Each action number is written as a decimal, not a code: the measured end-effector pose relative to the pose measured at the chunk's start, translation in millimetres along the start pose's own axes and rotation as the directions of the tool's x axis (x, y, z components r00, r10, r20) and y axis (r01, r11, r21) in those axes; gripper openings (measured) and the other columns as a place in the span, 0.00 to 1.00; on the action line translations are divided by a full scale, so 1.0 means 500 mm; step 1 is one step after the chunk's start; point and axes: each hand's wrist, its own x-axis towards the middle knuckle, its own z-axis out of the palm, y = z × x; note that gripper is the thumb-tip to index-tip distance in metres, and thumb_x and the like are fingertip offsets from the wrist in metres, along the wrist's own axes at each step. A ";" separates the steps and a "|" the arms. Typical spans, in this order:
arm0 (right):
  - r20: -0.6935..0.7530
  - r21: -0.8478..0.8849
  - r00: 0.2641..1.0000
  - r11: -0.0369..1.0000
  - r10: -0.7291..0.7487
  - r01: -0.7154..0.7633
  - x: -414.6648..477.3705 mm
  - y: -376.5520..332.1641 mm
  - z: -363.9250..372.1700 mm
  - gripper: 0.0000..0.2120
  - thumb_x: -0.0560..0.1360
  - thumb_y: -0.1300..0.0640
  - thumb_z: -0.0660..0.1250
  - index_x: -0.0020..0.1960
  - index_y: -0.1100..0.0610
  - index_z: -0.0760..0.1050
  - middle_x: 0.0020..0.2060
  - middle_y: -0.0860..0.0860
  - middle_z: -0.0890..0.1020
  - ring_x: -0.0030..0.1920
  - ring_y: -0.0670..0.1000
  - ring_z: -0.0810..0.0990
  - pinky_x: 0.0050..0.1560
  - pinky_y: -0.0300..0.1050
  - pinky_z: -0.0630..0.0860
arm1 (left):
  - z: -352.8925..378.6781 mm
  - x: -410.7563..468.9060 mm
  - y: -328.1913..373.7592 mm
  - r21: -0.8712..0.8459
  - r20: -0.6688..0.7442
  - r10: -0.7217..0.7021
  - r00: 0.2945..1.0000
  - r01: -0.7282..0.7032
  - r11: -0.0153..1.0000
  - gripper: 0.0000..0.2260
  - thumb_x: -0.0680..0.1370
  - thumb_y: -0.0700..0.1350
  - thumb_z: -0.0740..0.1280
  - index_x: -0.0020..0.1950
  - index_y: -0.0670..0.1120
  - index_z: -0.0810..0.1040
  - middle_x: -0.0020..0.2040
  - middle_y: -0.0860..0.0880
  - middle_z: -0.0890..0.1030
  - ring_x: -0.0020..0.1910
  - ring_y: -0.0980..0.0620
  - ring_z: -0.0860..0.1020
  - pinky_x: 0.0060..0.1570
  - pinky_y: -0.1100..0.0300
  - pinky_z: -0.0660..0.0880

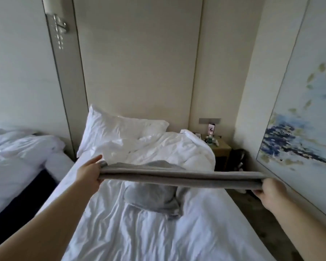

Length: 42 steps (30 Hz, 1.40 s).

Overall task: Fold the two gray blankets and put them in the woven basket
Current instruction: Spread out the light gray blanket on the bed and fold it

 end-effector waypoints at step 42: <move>0.050 -0.988 0.772 -0.080 0.634 0.130 -0.301 0.685 -0.411 0.08 0.78 0.59 0.61 0.44 0.57 0.77 0.34 0.53 0.77 0.30 0.49 0.74 0.27 0.37 0.66 | -0.585 -0.256 -0.641 0.995 -0.029 -0.503 0.864 0.073 0.068 0.10 0.76 0.39 0.63 0.53 0.37 0.81 0.44 0.42 0.80 0.44 0.43 0.78 0.46 0.55 0.75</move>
